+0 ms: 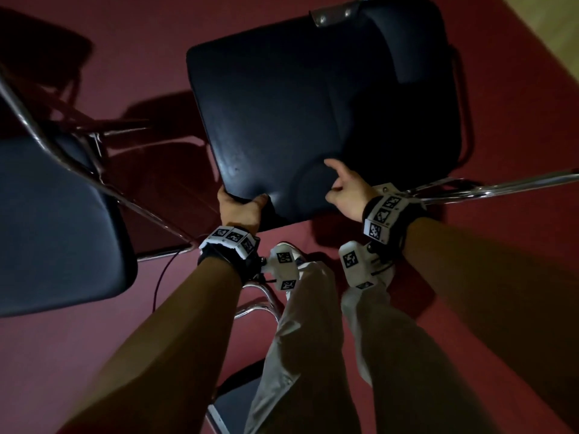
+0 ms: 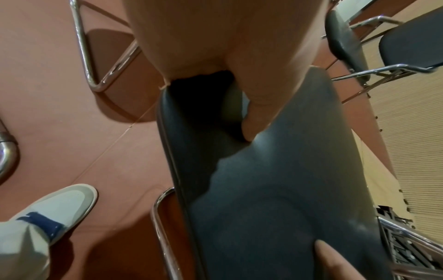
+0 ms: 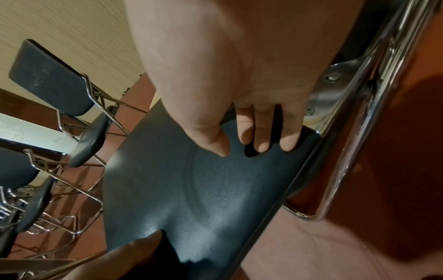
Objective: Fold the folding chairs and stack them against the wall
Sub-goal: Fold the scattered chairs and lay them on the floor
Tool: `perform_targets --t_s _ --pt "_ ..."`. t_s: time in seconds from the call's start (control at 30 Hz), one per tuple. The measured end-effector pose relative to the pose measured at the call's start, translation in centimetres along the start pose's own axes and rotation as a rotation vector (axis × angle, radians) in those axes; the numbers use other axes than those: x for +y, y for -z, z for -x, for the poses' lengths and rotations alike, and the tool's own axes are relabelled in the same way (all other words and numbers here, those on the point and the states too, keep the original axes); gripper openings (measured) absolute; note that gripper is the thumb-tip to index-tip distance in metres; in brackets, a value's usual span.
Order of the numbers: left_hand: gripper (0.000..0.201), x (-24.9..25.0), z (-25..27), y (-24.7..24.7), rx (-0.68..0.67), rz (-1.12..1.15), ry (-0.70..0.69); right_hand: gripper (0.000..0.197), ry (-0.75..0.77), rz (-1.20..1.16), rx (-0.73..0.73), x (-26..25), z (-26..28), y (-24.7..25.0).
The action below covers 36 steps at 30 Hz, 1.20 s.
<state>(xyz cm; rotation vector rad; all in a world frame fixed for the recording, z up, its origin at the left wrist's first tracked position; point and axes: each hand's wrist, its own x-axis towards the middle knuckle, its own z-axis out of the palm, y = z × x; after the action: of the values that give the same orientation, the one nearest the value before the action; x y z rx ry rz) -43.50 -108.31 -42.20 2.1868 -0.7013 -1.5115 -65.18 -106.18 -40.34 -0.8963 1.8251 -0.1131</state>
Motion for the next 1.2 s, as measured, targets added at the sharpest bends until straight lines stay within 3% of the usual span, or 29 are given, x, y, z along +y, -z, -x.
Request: perform_targets --t_s 0.23,0.47,0.6,0.83,0.93,1.1,1.2 --pt "0.072 -0.1 1.1 -0.4 0.061 0.015 0.031 0.071 -0.019 -0.071 -0.050 0.2 1.1 0.8" --pt "0.081 -2.2 5.8 -2.0 0.156 0.106 0.284 0.063 -0.064 -0.267 -0.014 3.5 4.6 4.0" --pt "0.048 -3.2 10.4 -5.6 0.020 0.060 0.397 0.054 -0.090 -0.306 0.045 7.3 7.4 8.0" --pt "0.047 -3.0 17.9 -14.1 -0.186 0.048 0.385 0.044 -0.234 -0.587 0.110 15.3 13.6 16.9" --pt "0.054 -2.6 18.8 -16.7 -0.221 0.059 0.380 0.008 -0.258 -0.805 0.119 17.9 14.9 20.2" --pt "0.050 -1.9 17.9 -19.4 -0.223 0.104 0.400 0.011 -0.277 -0.987 0.337 21.0 13.5 22.8" --pt "0.074 -2.1 15.8 -19.6 -0.212 0.133 0.443 0.033 -0.300 -1.110 0.388 21.4 12.0 23.4"
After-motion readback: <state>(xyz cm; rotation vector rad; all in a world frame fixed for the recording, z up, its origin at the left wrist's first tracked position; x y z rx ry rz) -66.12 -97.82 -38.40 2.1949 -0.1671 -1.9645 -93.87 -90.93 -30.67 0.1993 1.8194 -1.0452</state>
